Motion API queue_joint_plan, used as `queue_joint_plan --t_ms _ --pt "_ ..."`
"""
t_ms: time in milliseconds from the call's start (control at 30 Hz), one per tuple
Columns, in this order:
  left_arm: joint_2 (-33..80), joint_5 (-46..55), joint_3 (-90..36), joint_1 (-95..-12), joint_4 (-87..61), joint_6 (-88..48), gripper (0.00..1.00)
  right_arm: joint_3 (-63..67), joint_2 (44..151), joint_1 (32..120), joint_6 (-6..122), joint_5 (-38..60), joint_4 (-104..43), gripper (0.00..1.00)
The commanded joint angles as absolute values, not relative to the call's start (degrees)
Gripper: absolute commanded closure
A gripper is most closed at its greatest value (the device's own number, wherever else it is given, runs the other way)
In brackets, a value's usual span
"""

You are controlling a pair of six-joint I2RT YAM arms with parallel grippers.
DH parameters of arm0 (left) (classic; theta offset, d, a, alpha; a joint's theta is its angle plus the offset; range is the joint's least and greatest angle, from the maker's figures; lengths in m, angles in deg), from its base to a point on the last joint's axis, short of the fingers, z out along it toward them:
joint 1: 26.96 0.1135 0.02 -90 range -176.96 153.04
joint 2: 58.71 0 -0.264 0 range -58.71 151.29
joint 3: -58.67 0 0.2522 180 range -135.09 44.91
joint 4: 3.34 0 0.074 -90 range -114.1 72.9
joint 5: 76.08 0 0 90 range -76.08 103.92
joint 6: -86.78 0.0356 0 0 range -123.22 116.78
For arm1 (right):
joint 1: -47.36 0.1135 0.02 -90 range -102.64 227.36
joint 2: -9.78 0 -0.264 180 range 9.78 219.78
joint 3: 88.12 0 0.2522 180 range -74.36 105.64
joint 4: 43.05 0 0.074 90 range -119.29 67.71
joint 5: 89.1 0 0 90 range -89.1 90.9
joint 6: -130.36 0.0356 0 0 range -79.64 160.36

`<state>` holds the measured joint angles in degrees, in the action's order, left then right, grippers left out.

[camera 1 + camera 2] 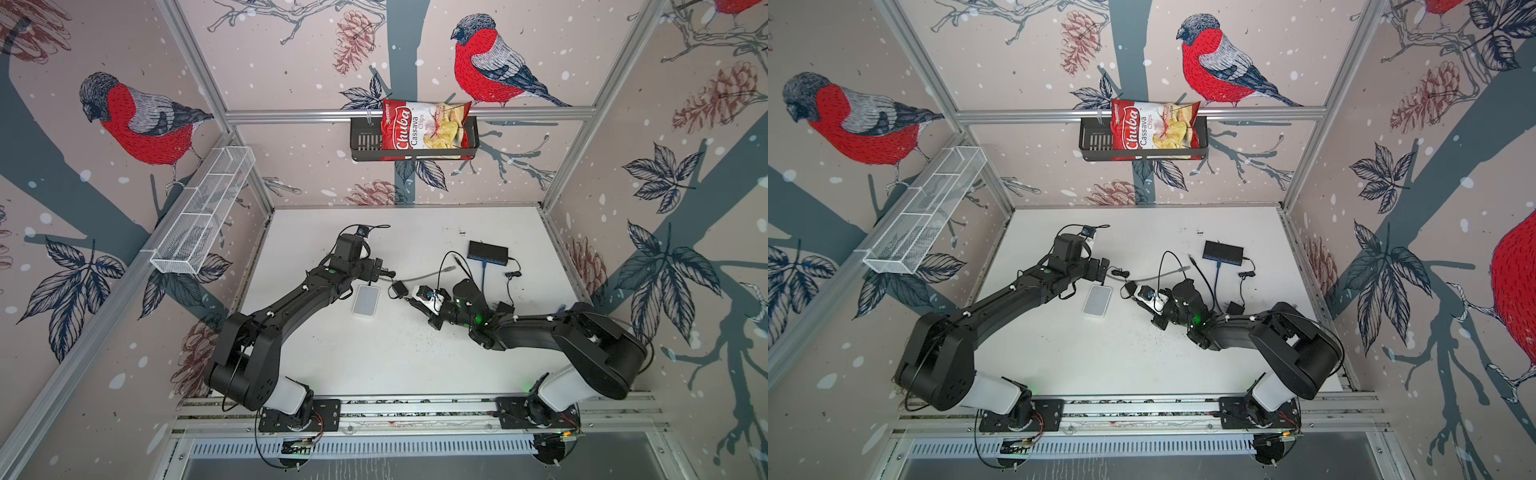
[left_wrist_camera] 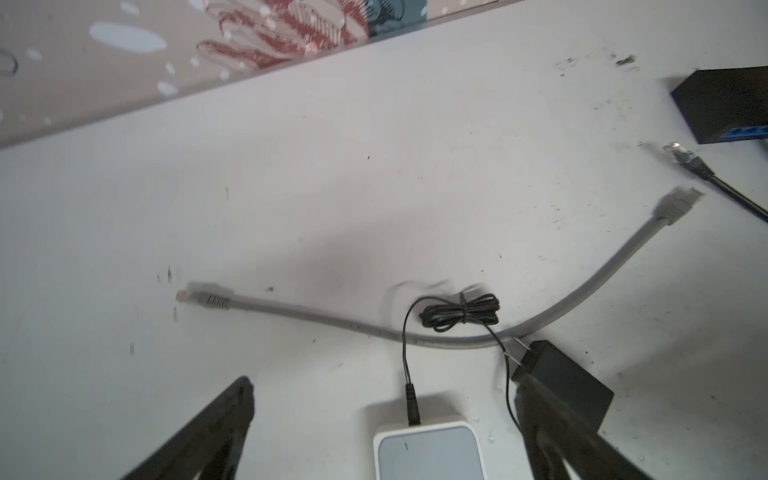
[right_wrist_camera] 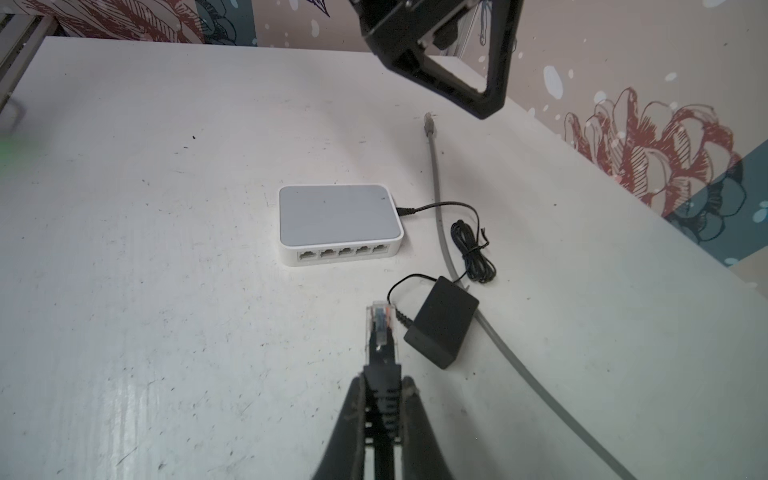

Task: Insert the plug into the switch port
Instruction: 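Carry the plug with the right gripper toward the white switch while left moves over it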

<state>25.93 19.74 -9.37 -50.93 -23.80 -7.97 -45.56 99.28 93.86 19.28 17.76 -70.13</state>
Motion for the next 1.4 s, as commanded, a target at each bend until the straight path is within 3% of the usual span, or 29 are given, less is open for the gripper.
queue_joint_plan --t_ms 0,567,967,1367 --pt "24.3 22.6 -7.8 -50.8 -26.5 -17.0 0.03 -45.0 100.2 94.5 20.1 17.1 -68.8 0.92" --pt "30.0 17.7 -4.9 -50.6 -25.6 -28.3 0.09 -38.0 107.3 97.3 19.7 16.8 -62.4 0.92" --pt "35.7 15.0 -4.6 -50.6 -21.2 -29.0 0.14 -31.4 114.4 97.8 21.2 18.0 -60.6 0.92" --pt "37.2 5.2 -2.0 -51.1 -15.6 -25.9 0.19 -29.8 119.6 97.8 23.3 16.3 -67.1 0.92"
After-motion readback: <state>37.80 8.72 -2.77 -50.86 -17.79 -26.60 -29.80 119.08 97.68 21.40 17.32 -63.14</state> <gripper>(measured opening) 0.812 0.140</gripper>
